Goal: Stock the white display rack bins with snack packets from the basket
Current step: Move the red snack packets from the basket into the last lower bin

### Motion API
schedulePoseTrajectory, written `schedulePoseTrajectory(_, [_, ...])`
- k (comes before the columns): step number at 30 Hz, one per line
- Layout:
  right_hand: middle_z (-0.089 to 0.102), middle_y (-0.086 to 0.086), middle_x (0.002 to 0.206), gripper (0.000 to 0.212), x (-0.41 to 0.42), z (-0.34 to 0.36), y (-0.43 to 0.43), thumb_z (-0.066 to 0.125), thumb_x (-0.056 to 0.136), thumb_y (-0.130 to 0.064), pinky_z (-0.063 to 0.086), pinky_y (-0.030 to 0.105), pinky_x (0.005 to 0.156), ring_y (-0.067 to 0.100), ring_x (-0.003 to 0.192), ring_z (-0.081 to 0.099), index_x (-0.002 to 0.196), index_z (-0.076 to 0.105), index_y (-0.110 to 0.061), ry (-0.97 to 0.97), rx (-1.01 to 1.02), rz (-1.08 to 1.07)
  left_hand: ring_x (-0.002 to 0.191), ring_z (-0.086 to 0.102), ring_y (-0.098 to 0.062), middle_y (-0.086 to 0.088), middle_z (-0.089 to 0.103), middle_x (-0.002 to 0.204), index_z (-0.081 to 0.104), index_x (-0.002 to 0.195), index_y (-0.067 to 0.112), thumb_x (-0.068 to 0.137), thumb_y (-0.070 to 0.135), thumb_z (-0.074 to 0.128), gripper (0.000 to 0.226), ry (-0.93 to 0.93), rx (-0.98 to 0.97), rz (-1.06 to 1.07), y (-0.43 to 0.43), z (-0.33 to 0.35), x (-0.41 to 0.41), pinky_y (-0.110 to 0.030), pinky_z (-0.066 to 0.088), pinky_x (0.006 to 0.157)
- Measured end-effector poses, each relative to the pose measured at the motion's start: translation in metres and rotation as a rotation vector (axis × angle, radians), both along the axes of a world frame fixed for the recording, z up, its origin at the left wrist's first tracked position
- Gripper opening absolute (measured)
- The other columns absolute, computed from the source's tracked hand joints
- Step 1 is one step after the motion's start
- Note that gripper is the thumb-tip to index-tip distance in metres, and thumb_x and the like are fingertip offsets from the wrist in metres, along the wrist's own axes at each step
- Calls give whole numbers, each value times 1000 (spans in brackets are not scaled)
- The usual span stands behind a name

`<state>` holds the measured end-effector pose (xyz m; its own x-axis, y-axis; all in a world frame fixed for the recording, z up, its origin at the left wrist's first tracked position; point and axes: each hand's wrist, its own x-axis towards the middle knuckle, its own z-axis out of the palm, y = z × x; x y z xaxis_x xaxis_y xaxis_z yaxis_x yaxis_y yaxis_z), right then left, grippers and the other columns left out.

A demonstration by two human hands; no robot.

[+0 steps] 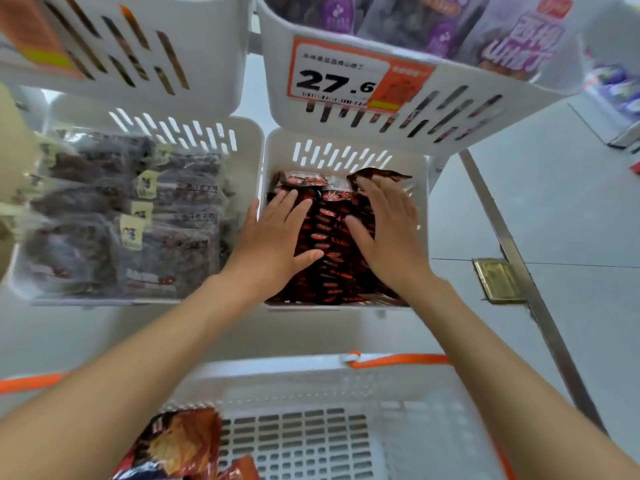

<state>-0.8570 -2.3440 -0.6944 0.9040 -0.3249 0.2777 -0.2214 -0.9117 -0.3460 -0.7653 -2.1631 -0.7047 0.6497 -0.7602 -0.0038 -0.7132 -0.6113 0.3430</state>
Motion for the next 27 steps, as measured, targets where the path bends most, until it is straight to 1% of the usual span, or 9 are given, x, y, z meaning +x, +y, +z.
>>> schedulePoseTrajectory(5, [53, 4, 126, 39, -96, 18, 104, 55, 92, -22, 37, 26, 105, 13, 120, 48, 128, 54, -8, -226, 303, 132, 137, 41, -23, -4, 47, 149, 48, 144, 19, 88, 40, 70, 64, 22, -247, 68, 80, 21, -60, -44, 33, 110])
schedulePoseTrajectory(9, [49, -9, 98, 21, -162, -9, 171, 57, 92, -18, 41, 15, 80, -2, 86, 46, 112, 59, -13, -1, 477, 252, 121, 52, -29, -9, 60, 132, 62, 127, 11, 88, 29, 65, 42, -163, -315, 114, 171, 12, -110, -45, 40, 98])
schedulePoseTrajectory(12, [45, -1, 134, 43, -184, -64, 199, 58, 97, -33, 40, 35, 107, 12, 123, 47, 136, 50, -17, 473, 574, 188, 118, 54, -28, -8, 62, 128, 63, 123, 12, 88, 30, 60, 40, -124, -243, 133, 225, -5, -142, -42, 39, 96])
schedulePoseTrajectory(14, [10, 5, 163, 82, -189, -102, 214, 57, 92, -57, 19, 42, 122, 27, 150, 13, 155, 23, -17, 789, 587, -26, 121, 55, -30, -7, 60, 130, 61, 127, 13, 89, 23, 69, 40, -29, -152, 183, 250, -19, -161, -47, 40, 100])
schedulePoseTrajectory(16, [-4, 11, 164, 94, -190, -129, 236, 58, 86, -66, 17, 42, 122, 32, 152, 3, 155, 21, -14, 904, 497, -115, 127, 51, -29, -5, 56, 137, 58, 132, 16, 87, 22, 73, 48, 89, -55, 214, 266, -29, -177, -48, 37, 105])
schedulePoseTrajectory(19, [46, 12, 128, 44, -196, -146, 272, 74, 83, -32, 41, 29, 92, 28, 119, 48, 115, 49, -14, 759, 581, -133, 136, 40, -22, 0, 44, 150, 49, 141, 22, 91, 27, 68, 53, 232, 20, 274, 281, -35, -193, -44, 31, 112])
schedulePoseTrajectory(22, [51, 3, 88, 47, -192, -126, 278, 71, 85, 0, 44, 27, 56, 17, 70, 52, 108, 36, -21, 704, 1016, -199, 140, 36, -22, -1, 40, 152, 46, 143, 22, 93, 29, 66, 55, 335, 10, 324, 289, -39, -200, -44, 30, 116])
schedulePoseTrajectory(24, [60, 8, 97, 47, -186, -106, 258, 64, 86, 9, 54, 30, 54, 22, 71, 62, 115, 43, -21, 751, 1139, -228, 138, 40, -22, -2, 43, 150, 46, 143, 21, 93, 29, 66, 54, 419, -56, 370, 287, -36, -199, -44, 33, 116])
schedulePoseTrajectory(27, [67, 7, 97, 28, -182, -73, 222, 57, 89, 8, 60, 45, 71, 26, 82, 67, 103, 60, -16, 525, 1033, -278, 134, 43, -23, -4, 43, 147, 42, 145, 21, 92, 35, 67, 60, 541, -174, 536, 276, -30, -199, -45, 37, 113])
